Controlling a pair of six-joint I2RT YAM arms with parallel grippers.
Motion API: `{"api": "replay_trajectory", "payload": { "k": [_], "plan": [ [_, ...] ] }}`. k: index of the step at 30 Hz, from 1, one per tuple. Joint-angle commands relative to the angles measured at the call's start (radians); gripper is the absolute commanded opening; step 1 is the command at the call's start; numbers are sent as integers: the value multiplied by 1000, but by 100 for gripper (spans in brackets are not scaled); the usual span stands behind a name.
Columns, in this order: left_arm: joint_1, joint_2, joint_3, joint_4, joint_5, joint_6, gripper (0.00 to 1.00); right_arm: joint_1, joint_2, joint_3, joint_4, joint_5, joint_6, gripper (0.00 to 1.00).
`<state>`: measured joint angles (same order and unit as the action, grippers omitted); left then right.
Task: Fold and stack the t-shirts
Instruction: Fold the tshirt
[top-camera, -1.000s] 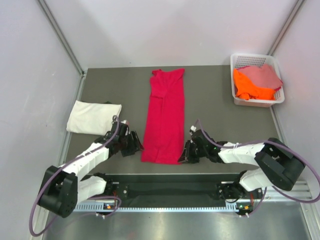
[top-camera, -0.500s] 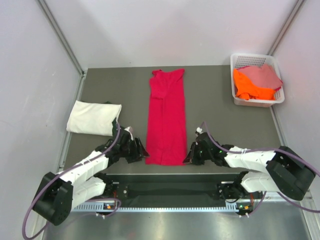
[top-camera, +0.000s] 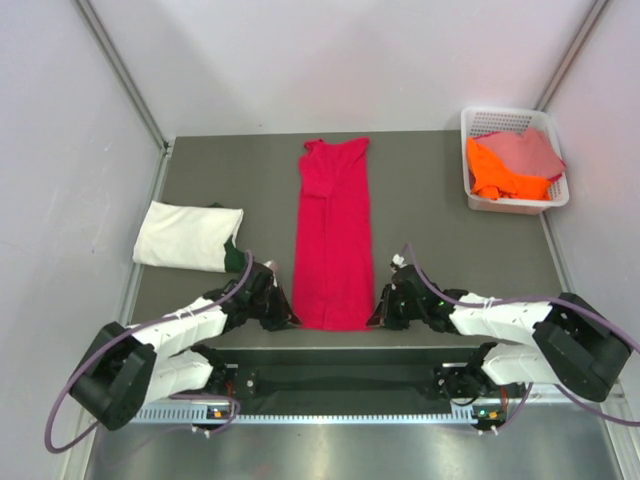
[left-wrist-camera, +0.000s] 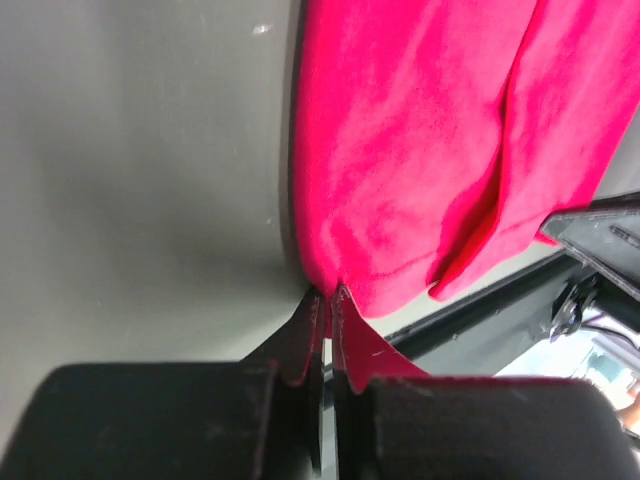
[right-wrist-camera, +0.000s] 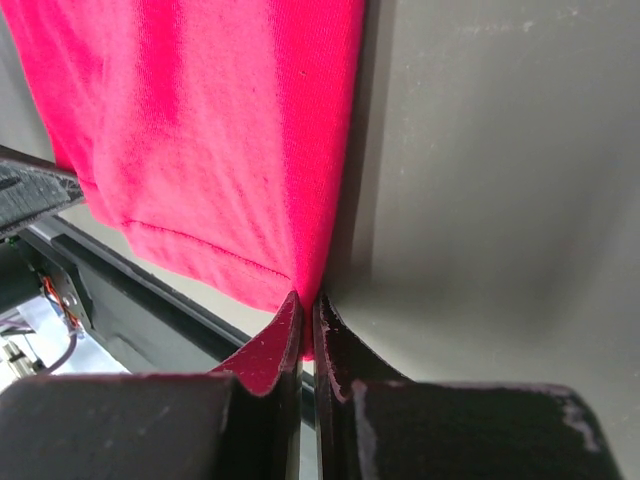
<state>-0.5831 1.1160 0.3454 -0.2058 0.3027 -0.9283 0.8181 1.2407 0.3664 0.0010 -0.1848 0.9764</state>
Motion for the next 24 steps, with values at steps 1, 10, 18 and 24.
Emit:
{"api": "replay_trajectory", "payload": {
  "k": [1, 10, 18, 24],
  "plan": [
    [-9, 12, -22, 32, 7, -21, 0, 13, -36, -7, -45, 12, -25, 0],
    [-18, -114, 32, -58, 78, -27, 0, 15, -150, 5, -137, -10, -39, 0],
    [-3, -85, 156, -109, 69, 12, 0, -36, -176, 163, -269, 19, -136, 0],
    [80, -7, 303, -95, 38, 61, 0, -195, -87, 302, -282, -83, -251, 0]
  ]
}}
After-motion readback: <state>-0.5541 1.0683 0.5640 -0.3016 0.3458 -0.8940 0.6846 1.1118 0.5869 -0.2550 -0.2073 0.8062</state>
